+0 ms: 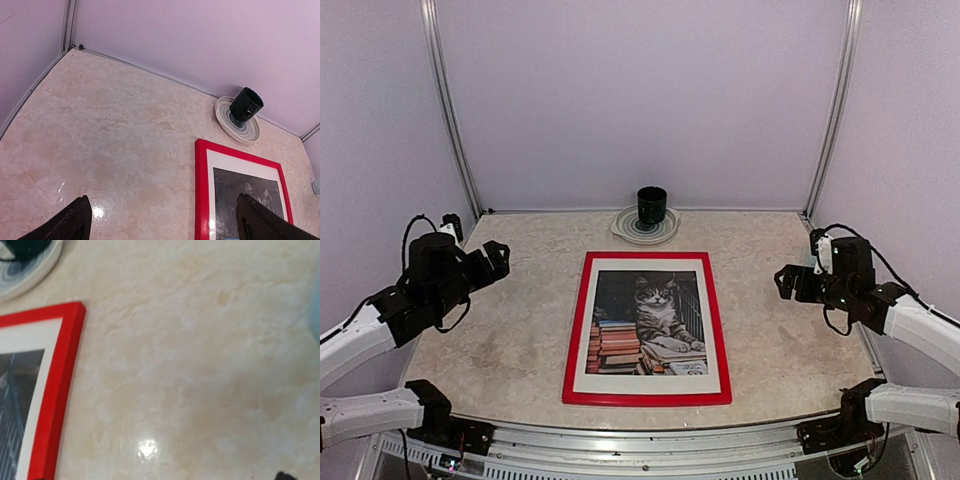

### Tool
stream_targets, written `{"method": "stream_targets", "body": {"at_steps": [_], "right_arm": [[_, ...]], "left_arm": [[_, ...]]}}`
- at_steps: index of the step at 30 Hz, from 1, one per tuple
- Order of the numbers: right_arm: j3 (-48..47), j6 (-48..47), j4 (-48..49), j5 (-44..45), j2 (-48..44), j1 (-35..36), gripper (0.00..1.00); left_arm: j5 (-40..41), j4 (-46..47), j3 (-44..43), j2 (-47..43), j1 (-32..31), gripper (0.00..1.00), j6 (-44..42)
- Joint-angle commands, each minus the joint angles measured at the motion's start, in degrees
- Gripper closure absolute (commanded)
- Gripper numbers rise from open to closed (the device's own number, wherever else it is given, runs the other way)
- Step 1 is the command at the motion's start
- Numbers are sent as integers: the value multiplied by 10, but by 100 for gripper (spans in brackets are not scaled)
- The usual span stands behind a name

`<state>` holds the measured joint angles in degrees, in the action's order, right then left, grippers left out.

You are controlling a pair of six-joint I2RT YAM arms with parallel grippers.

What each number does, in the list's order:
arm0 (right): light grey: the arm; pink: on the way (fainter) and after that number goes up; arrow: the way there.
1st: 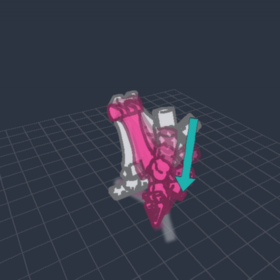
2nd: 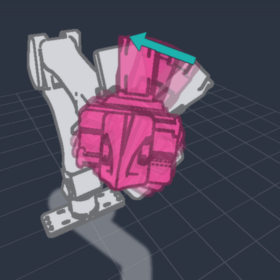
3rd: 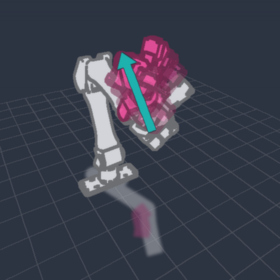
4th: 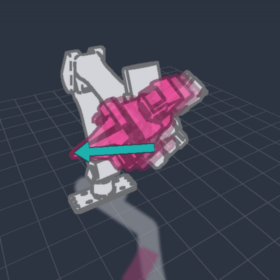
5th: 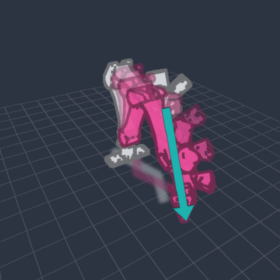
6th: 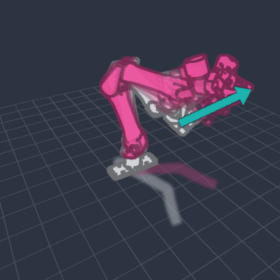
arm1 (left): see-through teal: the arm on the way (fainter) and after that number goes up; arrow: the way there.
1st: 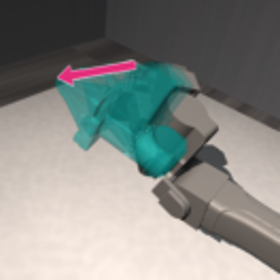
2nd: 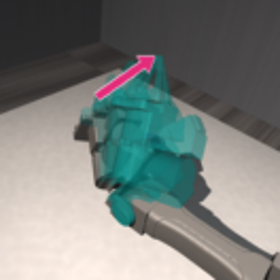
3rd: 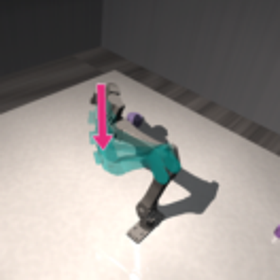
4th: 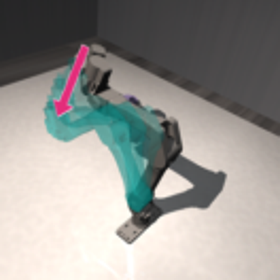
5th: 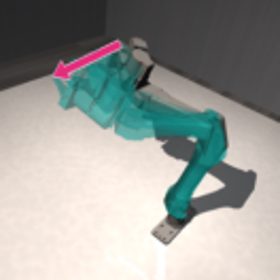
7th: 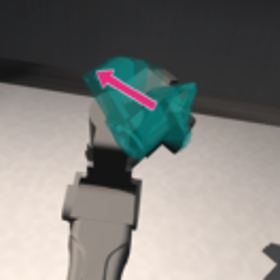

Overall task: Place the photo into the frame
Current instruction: Reset both arms

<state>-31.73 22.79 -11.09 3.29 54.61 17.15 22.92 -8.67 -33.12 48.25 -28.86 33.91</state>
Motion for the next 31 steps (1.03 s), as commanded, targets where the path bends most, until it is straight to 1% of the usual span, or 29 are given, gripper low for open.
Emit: {"method": "stream_targets", "body": {"at_steps": [1, 5, 8, 10, 12, 16, 19, 27, 31], "right_arm": [[17, -16, 23, 4, -47, -27, 1], [-20, -31, -14, -1, -49, -41, 1], [-53, -52, -52, 6, -44, -42, 1], [-65, -60, -68, 10, -46, -42, 1], [-66, -71, -77, -8, -57, -42, 1], [-64, -79, -82, -53, -80, -42, 1], [-65, -80, -81, -65, -87, -42, 1], [-64, -66, -81, -45, -91, -42, 1], [-64, -65, -79, -48, -85, -42, 1]], "left_arm": [[-1, -41, 4, -66, 9, 1, -72], [8, -56, 2, -111, 12, 1, -103], [-1, -67, 4, -120, 21, 1, -116], [-22, -67, 8, -120, 29, 1, -120], [-46, -63, 12, -119, 38, 1, -120], [-81, -52, 16, -113, 52, 1, -120], [-90, -45, 18, -112, 55, 1, -122], [-88, -41, 23, -112, 62, 1, -122], [-87, -40, 26, -111, 64, 1, -121]]}}
